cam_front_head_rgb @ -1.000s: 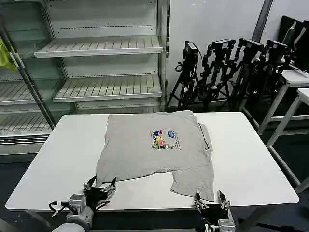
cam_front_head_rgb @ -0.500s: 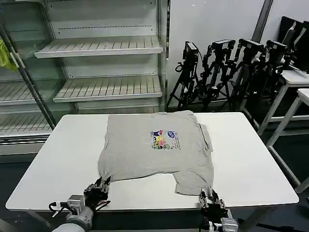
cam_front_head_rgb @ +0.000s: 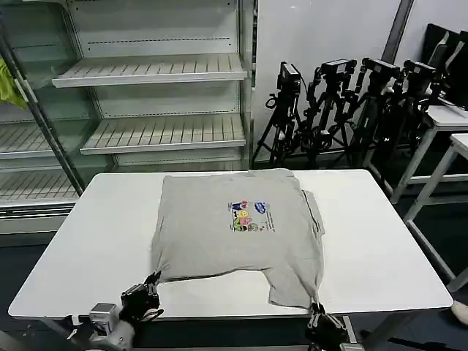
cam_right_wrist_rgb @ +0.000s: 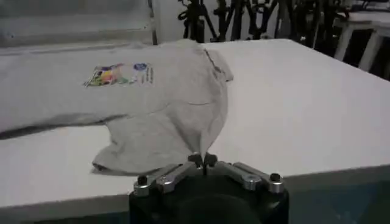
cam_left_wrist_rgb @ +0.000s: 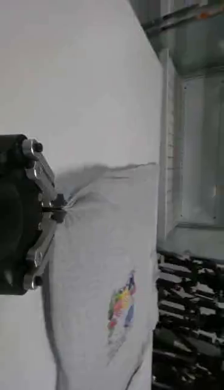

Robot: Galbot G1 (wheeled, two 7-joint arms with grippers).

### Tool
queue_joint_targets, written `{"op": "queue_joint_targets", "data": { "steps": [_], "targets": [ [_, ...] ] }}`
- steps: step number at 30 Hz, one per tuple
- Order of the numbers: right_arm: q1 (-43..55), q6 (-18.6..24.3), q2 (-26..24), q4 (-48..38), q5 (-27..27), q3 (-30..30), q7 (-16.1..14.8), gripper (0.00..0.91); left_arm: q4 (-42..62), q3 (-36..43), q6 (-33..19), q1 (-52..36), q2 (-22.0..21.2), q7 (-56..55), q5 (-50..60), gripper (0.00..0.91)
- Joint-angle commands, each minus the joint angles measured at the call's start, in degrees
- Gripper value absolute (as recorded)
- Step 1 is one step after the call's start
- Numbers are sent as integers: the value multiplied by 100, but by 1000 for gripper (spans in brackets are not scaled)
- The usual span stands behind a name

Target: Fold and organize the clothes.

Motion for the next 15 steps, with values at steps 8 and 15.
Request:
{"op": "queue_joint_targets", "data": {
  "steps": [8,15],
  "targets": [
    [-264,42,-463,774,456,468,-44,0,-460,-484,26,422,-32,-54,-37,50],
    [411,247,-383,461,686,500,19,0,-322,-506,-122,329,-4,-73,-80,50]
  ]
}}
